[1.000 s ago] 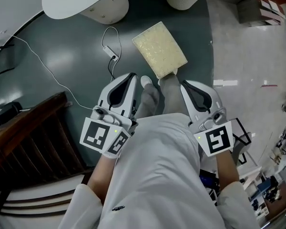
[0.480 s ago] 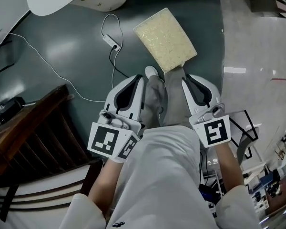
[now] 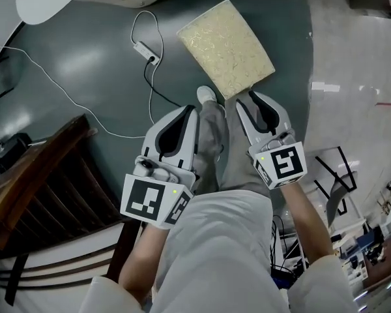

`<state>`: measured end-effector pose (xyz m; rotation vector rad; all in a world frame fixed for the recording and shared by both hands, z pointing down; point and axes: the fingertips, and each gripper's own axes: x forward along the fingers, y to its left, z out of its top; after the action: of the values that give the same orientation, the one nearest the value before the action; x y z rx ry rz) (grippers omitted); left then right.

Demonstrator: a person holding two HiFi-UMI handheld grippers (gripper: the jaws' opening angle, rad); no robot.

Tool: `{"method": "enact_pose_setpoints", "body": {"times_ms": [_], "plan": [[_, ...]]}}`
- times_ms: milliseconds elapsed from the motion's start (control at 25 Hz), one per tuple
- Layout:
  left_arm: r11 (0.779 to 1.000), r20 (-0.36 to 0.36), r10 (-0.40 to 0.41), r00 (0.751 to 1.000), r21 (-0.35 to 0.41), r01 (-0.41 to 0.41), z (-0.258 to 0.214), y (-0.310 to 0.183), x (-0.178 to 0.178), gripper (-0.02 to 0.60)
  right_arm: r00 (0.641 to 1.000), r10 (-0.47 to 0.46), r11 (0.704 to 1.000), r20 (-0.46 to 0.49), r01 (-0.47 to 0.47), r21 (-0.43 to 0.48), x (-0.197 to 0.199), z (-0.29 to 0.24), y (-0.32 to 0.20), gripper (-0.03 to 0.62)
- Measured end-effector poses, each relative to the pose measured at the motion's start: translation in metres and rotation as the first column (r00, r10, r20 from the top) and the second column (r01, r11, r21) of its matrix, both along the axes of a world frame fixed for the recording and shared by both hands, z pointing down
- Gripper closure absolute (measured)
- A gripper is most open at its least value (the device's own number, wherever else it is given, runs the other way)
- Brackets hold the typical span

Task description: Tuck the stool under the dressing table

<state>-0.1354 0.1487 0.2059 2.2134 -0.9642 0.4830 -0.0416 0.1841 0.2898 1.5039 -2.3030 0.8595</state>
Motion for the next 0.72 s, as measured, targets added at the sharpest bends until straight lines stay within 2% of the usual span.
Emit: {"method": "enact_pose_setpoints", "body": {"times_ms": [400,720], "plan": [[0.997,0.022,-0.002,1.0,-0.082,0.004,0.063,0.008,0.011,0.574,0.992,0.121,0.983,0.023,-0.116,-0.142,0.016,0.101,0.011,0.41],[0.991,0.033,-0.019,0.999,-0.132,0.024,0.106,0.026,0.021,0.574,0.98,0.198,0.944,-0.005,-0.193,-0.266,0.028,0.193,0.033,0.367]]}}
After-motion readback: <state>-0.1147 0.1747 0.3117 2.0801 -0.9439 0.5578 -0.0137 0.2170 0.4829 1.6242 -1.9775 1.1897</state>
